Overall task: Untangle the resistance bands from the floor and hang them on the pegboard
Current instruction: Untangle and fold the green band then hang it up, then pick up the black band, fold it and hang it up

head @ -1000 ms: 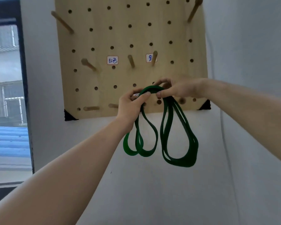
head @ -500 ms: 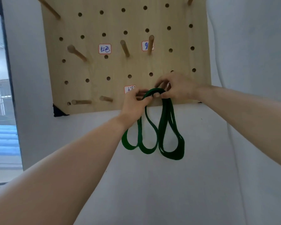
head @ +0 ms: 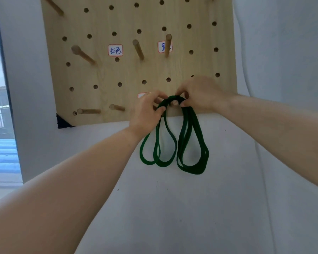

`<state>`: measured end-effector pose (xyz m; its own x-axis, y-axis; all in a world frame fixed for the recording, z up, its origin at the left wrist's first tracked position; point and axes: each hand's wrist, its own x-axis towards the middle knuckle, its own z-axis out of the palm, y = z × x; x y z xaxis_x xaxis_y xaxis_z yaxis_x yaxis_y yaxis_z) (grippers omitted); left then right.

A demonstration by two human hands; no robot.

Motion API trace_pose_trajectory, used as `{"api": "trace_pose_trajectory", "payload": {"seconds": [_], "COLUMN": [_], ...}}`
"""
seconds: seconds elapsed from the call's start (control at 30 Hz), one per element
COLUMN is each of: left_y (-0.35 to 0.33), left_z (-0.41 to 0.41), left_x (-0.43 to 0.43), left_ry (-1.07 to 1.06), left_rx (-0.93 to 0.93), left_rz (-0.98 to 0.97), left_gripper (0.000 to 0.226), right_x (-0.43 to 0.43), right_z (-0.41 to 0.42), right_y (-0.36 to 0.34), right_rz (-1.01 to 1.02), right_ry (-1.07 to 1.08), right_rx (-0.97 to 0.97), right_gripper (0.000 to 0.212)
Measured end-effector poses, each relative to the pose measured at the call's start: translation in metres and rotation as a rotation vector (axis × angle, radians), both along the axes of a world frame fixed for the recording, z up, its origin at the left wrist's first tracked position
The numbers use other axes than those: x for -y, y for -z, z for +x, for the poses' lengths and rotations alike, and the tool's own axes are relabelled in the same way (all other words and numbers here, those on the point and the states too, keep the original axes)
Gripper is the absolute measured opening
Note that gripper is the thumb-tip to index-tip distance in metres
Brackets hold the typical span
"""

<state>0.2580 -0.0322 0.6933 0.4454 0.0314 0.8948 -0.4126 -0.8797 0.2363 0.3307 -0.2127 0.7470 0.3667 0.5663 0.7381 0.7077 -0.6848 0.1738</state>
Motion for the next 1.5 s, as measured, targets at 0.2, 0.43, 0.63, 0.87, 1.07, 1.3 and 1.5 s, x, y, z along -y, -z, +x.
{"api": "trace_pose_trajectory", "payload": {"seconds": [0.2, 0.43, 0.63, 0.87, 1.07, 1.3, 1.5], "left_y": [-0.004, 0.030, 0.121, 0.280, 0.419, 0.559, 0.671], "left_z": [-0.011, -0.065, -0.131, -0.194, -0.226, -0.251, -0.268], "left_x": [0.005, 0.002, 0.012, 0.005, 0.000, 0.001, 0.011], "left_ry": [-0.140, -0.078, 0.060, 0.059, 0.029, -0.004, -0.074], "left_rx": [-0.131, -0.149, -0.355, -0.819, -1.243, -1.463, -1.560], "left_rz": [0.018, -0.035, -0.070, -0.103, 0.039, -0.113, -0.381], "left_gripper": [0.038, 0.036, 0.020, 0.014, 0.025, 0.017, 0.019], "right_x": [-0.003, 0.023, 0.037, 0.033, 0.014, -0.002, 0.011], "right_z": [-0.014, -0.051, -0.108, -0.140, -0.159, -0.183, -0.199], "right_y": [0.004, 0.027, 0.125, 0.300, 0.440, 0.606, 0.720], "right_rz": [0.016, 0.134, 0.189, -0.018, -0.493, -0.639, -0.627], "right_ry": [0.101, -0.058, -0.291, -0.349, -0.224, -0.118, -0.083], "right_rx": [-0.081, -0.046, -0.042, -0.656, -1.114, -1.356, -1.507], "right_gripper": [0.040, 0.039, 0.029, 0.020, 0.026, 0.027, 0.034]}}
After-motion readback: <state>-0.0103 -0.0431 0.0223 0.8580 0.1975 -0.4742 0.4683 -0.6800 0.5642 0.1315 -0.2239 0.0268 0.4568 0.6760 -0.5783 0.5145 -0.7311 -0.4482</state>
